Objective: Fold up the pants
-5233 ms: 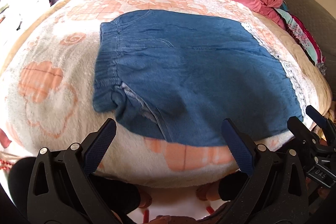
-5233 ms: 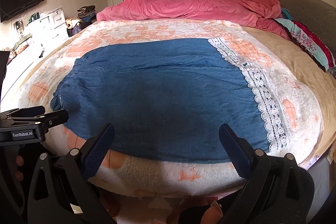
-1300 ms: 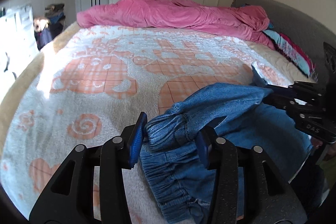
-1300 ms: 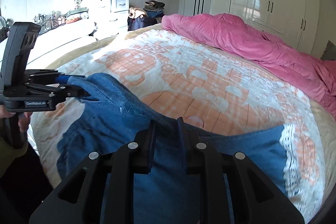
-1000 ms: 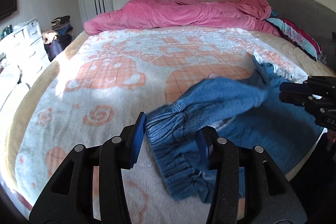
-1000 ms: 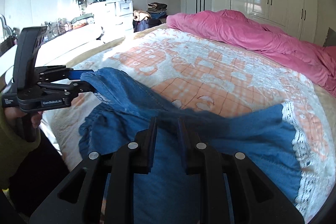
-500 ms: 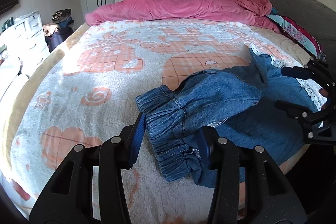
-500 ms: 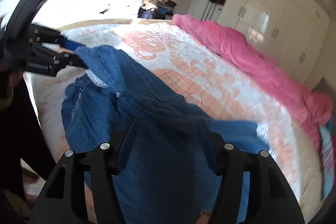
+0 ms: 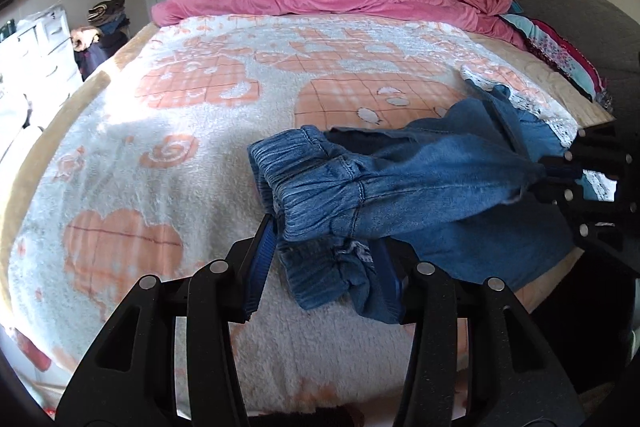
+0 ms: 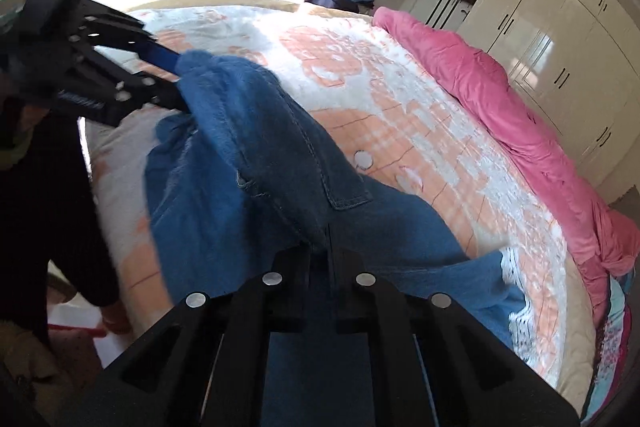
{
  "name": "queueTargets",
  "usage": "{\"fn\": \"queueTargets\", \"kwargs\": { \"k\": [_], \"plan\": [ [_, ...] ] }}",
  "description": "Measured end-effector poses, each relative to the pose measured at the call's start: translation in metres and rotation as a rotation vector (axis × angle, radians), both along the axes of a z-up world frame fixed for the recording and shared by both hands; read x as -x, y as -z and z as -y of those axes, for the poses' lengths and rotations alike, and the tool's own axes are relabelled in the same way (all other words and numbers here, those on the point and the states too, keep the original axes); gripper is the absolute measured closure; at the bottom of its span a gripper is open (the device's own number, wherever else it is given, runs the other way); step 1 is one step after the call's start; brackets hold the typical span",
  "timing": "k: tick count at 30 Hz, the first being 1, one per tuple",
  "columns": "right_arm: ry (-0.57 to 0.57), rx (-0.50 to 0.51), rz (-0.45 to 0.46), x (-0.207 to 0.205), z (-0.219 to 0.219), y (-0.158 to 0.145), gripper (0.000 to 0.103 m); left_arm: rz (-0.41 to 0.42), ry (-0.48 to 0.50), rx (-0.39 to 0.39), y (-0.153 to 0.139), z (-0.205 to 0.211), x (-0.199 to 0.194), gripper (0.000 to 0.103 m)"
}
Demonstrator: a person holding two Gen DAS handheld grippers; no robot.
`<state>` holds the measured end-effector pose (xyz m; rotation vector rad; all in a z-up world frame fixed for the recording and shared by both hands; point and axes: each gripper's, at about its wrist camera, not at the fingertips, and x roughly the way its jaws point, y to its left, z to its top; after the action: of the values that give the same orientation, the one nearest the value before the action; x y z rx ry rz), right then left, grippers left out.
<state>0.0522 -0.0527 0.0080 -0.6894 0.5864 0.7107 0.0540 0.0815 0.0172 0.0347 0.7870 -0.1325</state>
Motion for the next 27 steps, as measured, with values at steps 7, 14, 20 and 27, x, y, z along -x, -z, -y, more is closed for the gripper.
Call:
{"fn": "queueTargets", "kwargs": {
  "k": [7, 14, 20, 27],
  "plan": [
    [0.004, -0.027, -0.086, 0.021, 0.0, 0.025, 0.097, -0.078, -0.028, -0.007, 0.024, 0.001, 0.007, 0.06],
    [0.069, -0.094, -0.165, 0.022, -0.002, 0.047, 0.096, -0.11, -0.05, 0.092, 0.029, -0.016, 0.021, 0.06],
    [0.057, -0.198, -0.191, 0.033, 0.004, 0.036, 0.096, -0.022, -0.09, 0.108, -0.005, -0.025, 0.043, 0.06],
    [0.066, -0.178, -0.185, 0.041, 0.0, 0.047, 0.092, 0.005, -0.032, 0.126, -0.02, 0.003, 0.02, 0.06]
  ]
}}
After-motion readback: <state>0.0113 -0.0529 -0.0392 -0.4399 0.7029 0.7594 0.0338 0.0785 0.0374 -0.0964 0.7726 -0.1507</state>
